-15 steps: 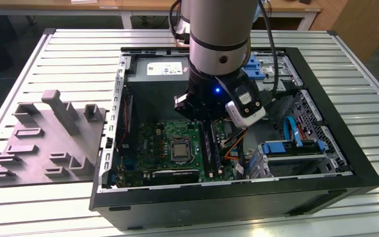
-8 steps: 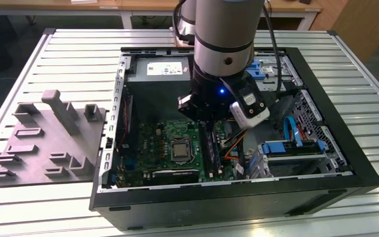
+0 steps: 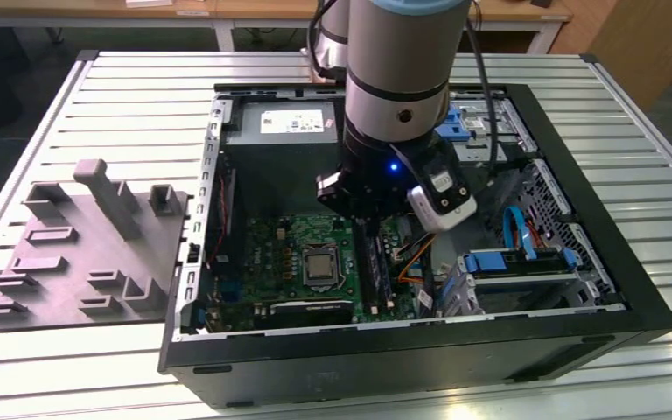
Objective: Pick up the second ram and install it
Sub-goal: 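Insert the second ram into the second slot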
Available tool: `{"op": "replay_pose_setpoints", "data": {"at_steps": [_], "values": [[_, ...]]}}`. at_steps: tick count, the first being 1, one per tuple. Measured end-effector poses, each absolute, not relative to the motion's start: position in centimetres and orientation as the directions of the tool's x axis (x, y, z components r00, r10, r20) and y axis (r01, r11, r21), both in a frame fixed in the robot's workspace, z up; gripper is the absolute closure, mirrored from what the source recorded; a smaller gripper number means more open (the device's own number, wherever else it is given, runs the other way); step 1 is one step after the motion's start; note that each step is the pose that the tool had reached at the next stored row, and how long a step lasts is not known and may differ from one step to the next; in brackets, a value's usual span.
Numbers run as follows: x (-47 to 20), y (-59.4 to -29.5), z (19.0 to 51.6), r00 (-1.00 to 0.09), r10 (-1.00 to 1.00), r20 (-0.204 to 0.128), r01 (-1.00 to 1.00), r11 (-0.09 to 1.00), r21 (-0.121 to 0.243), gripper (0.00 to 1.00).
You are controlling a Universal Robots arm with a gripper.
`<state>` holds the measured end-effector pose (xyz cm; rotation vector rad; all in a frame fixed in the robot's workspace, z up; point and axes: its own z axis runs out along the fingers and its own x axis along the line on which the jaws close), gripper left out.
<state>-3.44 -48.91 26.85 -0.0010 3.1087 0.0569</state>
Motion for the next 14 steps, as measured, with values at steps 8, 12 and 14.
{"op": "replay_pose_setpoints", "data": {"at_steps": [8,12,14], "values": [[-3.43,-48.93,26.35,-0.999,-0.005,-0.033,-0.006,0.999,0.04,0.89],[-3.29,-48.98,26.25,-0.999,-0.005,-0.033,-0.006,0.999,0.04,0.89],[-3.18,-48.98,26.22,-0.999,-0.005,-0.033,-0.006,0.999,0.04,0.89]]}}
